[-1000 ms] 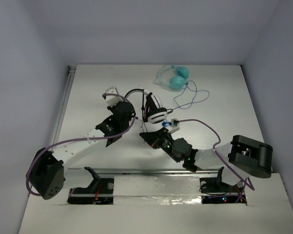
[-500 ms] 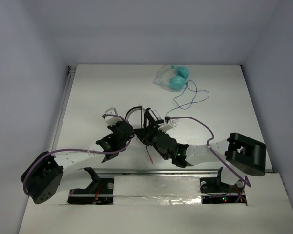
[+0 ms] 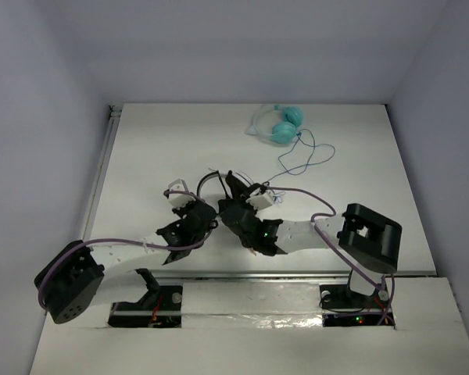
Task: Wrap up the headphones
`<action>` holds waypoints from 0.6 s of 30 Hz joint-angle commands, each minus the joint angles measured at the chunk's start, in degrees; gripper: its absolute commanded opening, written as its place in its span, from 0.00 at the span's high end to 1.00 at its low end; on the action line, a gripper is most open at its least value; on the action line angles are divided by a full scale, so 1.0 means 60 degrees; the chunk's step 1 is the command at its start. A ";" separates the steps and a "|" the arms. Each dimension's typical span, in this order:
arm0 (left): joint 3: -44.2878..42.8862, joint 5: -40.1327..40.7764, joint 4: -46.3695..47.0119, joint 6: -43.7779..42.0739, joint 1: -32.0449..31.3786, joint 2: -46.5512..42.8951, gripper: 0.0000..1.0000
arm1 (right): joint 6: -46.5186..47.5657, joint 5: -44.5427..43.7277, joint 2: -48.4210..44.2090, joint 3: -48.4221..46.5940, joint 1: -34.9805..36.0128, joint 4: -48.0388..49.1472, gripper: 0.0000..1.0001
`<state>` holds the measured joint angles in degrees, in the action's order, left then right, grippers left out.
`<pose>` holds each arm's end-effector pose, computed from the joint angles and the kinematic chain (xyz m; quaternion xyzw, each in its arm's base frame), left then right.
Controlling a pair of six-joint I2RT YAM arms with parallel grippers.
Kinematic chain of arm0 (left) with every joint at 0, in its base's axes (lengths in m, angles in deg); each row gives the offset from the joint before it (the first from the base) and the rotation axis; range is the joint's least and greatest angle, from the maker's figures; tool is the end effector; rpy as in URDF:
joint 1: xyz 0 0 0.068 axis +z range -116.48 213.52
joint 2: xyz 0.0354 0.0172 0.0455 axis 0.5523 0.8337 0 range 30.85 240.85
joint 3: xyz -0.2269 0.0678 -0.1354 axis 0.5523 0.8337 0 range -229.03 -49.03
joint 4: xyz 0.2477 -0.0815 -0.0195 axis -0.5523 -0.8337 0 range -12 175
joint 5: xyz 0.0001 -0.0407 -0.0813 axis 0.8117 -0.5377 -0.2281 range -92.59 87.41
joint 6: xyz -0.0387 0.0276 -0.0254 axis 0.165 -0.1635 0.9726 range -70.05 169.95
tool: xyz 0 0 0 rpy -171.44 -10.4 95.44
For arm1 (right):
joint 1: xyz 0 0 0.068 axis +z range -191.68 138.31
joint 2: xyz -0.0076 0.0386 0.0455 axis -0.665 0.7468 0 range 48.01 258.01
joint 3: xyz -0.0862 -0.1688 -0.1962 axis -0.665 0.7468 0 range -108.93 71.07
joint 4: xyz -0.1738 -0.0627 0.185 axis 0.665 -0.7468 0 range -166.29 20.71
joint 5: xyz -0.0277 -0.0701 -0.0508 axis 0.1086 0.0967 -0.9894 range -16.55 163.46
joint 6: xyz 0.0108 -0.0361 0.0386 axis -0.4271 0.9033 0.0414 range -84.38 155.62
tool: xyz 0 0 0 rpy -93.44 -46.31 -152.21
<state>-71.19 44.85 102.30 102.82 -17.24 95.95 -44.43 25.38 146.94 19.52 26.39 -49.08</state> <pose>0.1580 -0.1518 0.1875 -0.2284 0.7709 -0.1728 0.5690 0.1583 0.3222 0.1899 0.2924 0.7530 0.3622 0.4650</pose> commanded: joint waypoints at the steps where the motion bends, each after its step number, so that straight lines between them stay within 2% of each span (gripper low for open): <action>1: -0.0424 -0.0729 0.0412 0.0302 -0.0695 0.0004 1.00 | -0.1101 -0.1363 0.0136 -0.0754 -0.0812 -0.0526 1.00; 5: -0.0790 -0.0349 0.0309 0.0126 -0.0812 0.0589 1.00 | -0.1861 -0.0895 0.0297 -0.1032 -0.1295 -0.1197 1.00; 11: -0.1184 -0.0495 0.0530 -0.0123 -0.0900 0.0839 1.00 | -0.1687 -0.0660 0.1539 -0.2539 -0.1297 -0.2663 0.97; 18: -0.1391 -0.0626 0.0354 -0.0080 -0.0900 0.1395 1.00 | -0.1190 -0.0089 0.2055 -0.2439 -0.1297 -0.2357 0.95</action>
<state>-75.69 47.56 101.82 101.96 -19.86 103.75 -52.74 25.45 158.79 7.47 18.59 -65.54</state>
